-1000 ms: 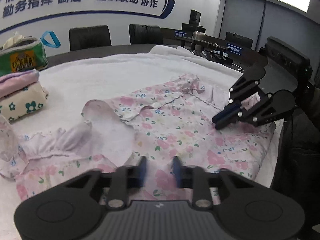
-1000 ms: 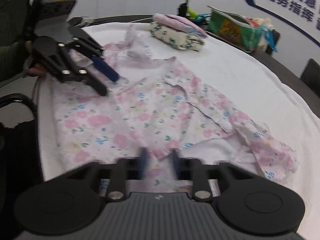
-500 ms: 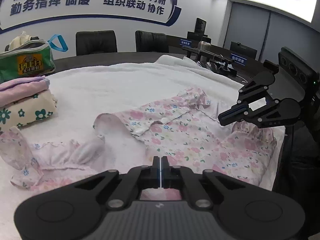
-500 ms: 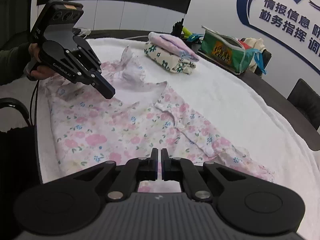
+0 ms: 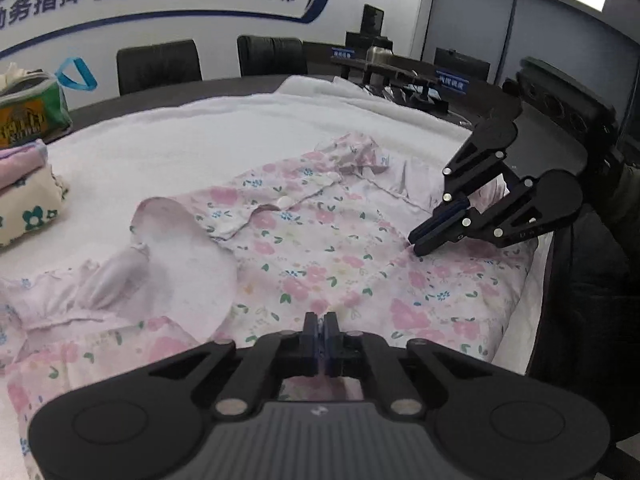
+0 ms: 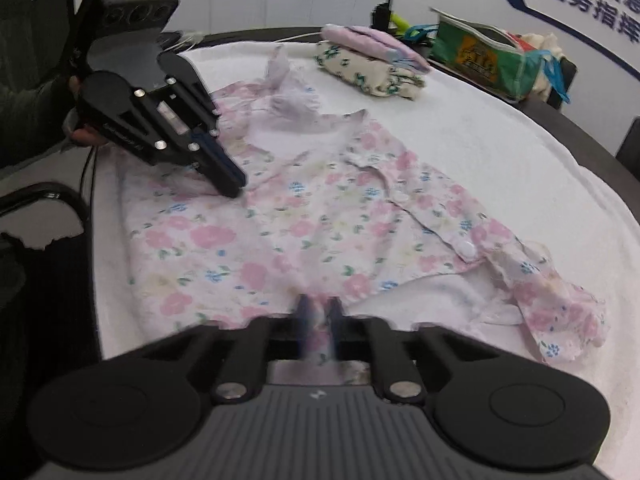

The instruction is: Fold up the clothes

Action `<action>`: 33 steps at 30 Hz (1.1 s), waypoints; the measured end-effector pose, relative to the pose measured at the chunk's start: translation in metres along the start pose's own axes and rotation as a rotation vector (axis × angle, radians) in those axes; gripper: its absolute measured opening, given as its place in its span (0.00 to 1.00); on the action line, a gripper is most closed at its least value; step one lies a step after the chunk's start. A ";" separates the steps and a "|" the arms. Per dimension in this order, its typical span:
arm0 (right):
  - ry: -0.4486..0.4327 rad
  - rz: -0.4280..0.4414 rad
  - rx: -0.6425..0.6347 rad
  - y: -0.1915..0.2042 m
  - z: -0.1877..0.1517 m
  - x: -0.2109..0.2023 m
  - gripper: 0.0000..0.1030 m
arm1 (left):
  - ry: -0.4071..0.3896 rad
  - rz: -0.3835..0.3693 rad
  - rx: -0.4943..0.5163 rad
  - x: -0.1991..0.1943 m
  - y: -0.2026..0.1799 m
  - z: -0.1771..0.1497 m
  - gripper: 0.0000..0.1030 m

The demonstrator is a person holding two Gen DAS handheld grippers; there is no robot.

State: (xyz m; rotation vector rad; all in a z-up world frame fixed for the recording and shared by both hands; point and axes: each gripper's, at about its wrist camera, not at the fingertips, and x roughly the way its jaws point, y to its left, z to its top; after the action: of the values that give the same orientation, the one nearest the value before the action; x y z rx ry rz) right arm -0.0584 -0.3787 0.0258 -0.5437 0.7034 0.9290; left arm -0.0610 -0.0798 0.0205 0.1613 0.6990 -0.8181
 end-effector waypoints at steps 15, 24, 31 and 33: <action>-0.010 -0.286 -0.046 -0.005 0.021 0.026 0.20 | -0.042 0.143 -0.013 0.001 0.017 0.011 0.19; -0.143 -0.121 -0.087 0.042 0.019 -0.030 0.20 | -0.162 0.030 0.075 -0.048 -0.024 0.000 0.27; -0.074 -0.184 0.108 0.022 -0.039 -0.029 0.23 | -0.043 0.048 0.112 -0.011 -0.031 -0.030 0.17; -0.095 -0.182 0.182 0.010 -0.058 -0.044 0.24 | -0.041 0.050 0.096 -0.015 -0.026 -0.030 0.17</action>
State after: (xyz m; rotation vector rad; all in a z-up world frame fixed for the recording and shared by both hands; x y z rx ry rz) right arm -0.1029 -0.4369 0.0185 -0.3932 0.6343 0.7084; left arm -0.1016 -0.0768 0.0101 0.2476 0.6155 -0.8055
